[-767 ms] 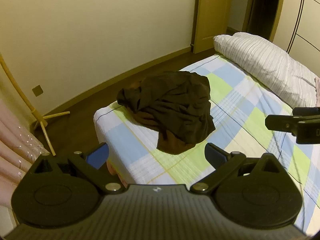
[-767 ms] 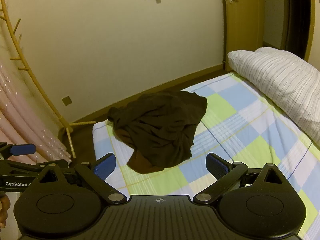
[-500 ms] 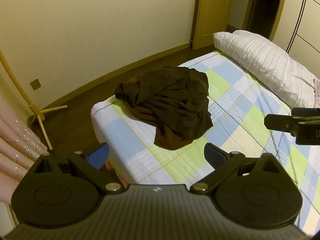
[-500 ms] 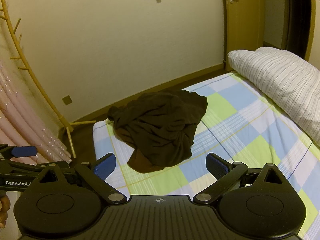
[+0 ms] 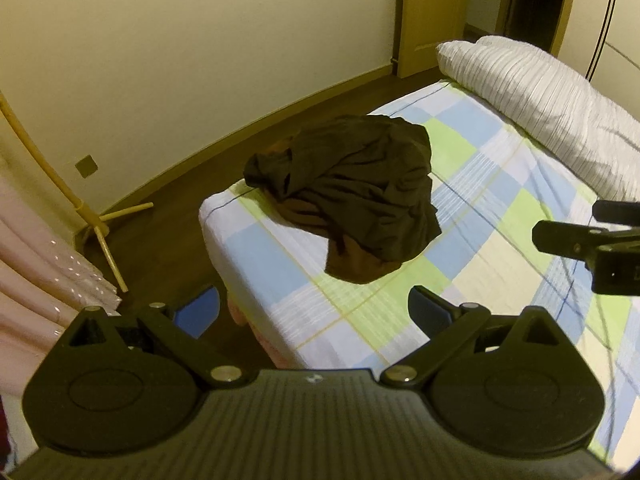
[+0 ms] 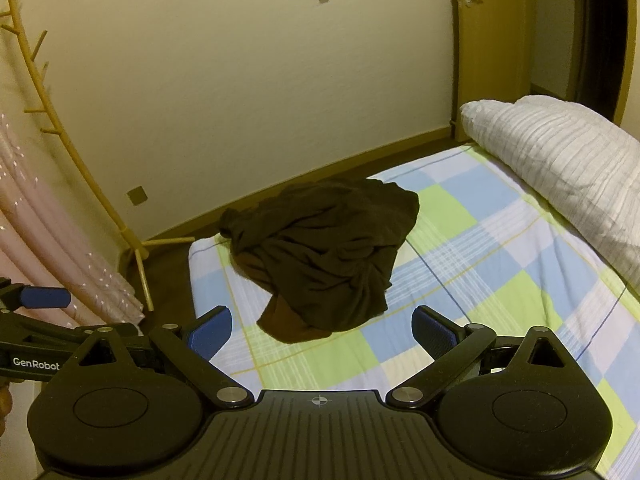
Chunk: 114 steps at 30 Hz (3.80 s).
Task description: Fold clothes
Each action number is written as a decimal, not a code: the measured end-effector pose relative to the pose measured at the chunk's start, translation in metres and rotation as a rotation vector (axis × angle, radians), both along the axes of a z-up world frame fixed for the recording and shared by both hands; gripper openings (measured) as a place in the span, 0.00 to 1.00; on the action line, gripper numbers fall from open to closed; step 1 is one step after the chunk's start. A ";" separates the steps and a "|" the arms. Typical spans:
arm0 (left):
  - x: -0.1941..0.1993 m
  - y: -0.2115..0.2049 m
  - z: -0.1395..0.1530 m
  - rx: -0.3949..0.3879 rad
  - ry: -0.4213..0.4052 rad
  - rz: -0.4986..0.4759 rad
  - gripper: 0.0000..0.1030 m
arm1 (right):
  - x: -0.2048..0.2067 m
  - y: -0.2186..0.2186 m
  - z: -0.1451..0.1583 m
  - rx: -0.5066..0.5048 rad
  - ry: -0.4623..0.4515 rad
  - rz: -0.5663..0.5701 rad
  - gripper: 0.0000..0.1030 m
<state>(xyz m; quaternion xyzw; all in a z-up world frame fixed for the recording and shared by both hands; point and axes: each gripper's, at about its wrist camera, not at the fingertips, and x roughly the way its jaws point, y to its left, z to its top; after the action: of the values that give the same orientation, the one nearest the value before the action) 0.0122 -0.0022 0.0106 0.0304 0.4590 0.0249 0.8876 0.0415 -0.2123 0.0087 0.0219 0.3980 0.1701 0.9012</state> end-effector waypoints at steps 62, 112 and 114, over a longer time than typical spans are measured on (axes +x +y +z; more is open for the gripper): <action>0.310 0.064 -0.208 0.049 0.045 -0.570 0.76 | 0.319 0.071 -0.181 -0.265 0.092 0.268 0.96; -0.144 -0.316 -0.215 0.034 0.223 -1.477 0.56 | -0.265 -0.309 -0.180 -0.114 0.349 -0.843 0.80; -0.141 -0.326 -0.229 0.044 0.245 -1.468 0.56 | -0.245 -0.319 -0.203 -0.110 0.353 -0.811 0.80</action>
<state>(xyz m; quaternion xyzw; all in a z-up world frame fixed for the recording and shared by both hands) -0.1286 -0.3285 -0.2187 0.3496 0.4157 -0.5688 0.6176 -0.2038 -0.5316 -0.1943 0.1572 0.5133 -0.2249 0.8132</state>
